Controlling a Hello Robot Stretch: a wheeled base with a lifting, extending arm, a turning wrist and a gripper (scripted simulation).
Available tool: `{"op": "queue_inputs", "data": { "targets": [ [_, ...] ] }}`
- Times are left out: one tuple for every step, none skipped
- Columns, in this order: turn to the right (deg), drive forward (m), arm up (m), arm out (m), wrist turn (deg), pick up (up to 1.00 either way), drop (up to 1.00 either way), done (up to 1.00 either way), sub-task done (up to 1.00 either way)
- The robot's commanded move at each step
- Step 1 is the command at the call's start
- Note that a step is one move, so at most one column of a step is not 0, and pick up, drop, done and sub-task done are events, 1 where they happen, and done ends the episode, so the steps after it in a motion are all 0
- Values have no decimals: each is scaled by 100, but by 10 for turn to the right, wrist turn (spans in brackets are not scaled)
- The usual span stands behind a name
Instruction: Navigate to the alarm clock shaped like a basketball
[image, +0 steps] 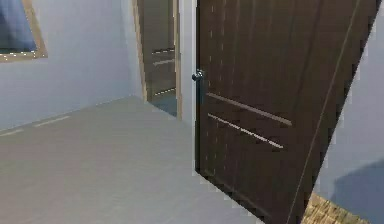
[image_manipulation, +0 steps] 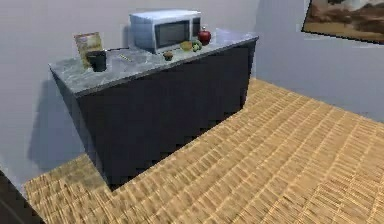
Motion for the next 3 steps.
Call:
{"op": "queue_inputs", "data": {
  "targets": [
    [-270,0,0,0,0,0,0,0,0],
    [0,100,0,0,0,0,0,0,0],
    [-30,0,0,0,0,0,0,0,0]
  ]
}}
